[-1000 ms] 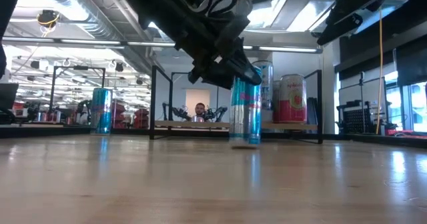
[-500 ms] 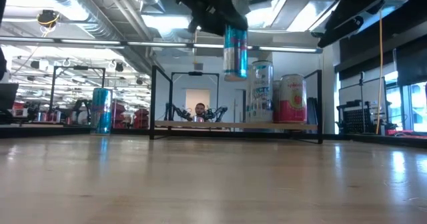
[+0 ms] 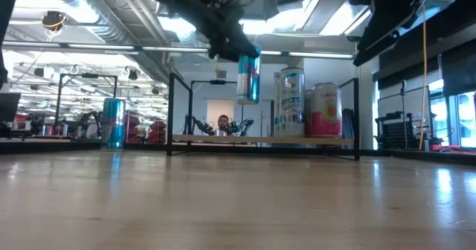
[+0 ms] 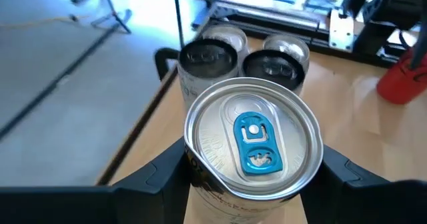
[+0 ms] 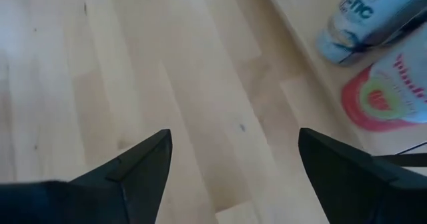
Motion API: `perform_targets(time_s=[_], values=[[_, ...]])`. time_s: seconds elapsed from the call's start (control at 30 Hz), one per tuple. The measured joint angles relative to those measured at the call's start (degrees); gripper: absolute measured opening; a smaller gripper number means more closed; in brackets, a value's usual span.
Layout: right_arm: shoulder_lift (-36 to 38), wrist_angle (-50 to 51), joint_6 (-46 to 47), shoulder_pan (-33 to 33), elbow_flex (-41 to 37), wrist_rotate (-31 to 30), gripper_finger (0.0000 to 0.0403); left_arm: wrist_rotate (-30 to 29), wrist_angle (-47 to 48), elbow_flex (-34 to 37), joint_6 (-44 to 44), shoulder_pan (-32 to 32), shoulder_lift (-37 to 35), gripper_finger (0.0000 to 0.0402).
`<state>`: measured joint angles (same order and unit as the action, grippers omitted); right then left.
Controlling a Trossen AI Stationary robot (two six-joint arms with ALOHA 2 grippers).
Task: Place canned beverage on shelf
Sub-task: Put the right blue soda can on the shelf
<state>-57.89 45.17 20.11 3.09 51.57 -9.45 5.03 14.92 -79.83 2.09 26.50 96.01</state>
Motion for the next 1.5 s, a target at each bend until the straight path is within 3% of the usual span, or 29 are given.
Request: perform_targets(time_s=[0.17,0.57,0.83,1.13,1.5], values=[[0.00,-0.03,-2.75,-3.67,0.00,0.10,0.0310,6.66,-2.02,0.00,0.85,2.92,3.78,0.0190],[0.00,0.06,-5.65,-10.67,0.00,2.62,0.0310,10.24,-8.25,0.02,3.16,5.57,10.79,0.0190],[0.00,0.36,-5.65,-11.03,0.00,3.08,0.0310,11.68,-8.58,0.02,3.24,6.17,12.17,0.0192],[0.00,0.59,-5.65,-11.03,0.00,3.10,0.0310,11.97,-8.59,0.02,1.66,4.95,12.14,0.0254],[0.00,1.52,-5.68,-11.01,0.00,4.10,0.0310,9.27,-8.83,0.02,4.10,4.05,12.03,0.0292]])
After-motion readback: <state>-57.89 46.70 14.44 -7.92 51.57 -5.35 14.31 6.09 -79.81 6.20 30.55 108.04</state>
